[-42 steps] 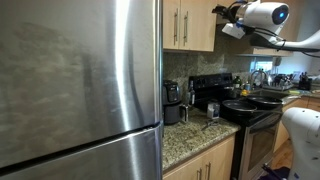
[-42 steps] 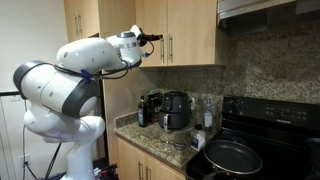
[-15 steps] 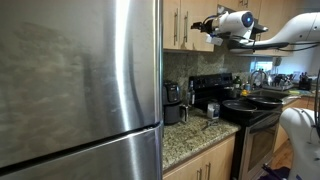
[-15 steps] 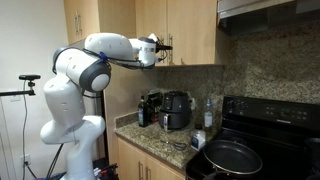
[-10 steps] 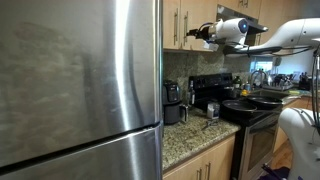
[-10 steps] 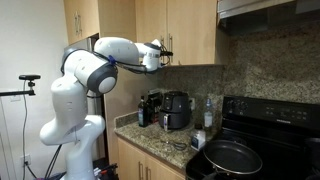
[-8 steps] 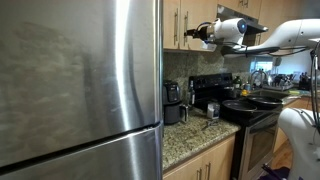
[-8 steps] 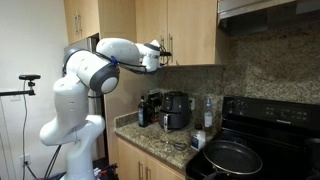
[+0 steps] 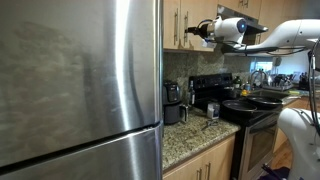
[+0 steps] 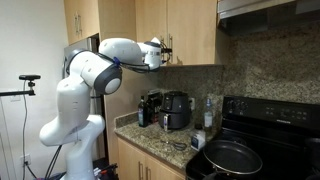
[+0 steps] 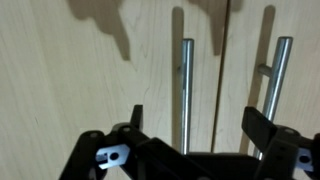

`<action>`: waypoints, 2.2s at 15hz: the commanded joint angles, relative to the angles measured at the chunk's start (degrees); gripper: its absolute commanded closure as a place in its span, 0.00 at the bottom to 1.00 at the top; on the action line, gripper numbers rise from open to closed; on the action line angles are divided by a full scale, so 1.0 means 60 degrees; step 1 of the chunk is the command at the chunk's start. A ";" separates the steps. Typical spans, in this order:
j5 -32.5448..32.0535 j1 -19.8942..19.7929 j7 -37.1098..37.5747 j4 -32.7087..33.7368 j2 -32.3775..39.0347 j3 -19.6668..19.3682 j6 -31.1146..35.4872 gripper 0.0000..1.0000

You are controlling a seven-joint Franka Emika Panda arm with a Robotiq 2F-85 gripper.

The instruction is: Open the air fryer and the right-sided cabinet door

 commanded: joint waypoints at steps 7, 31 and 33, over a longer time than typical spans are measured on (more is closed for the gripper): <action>-0.1326 0.2456 0.0407 0.1835 -0.0174 -0.1754 -0.0064 0.25; 0.1178 -0.1258 -0.0735 -0.0388 0.0823 0.3482 -0.6891 1.00; 0.1174 -0.1739 -0.0263 -0.0913 0.0716 0.4518 -0.8711 1.00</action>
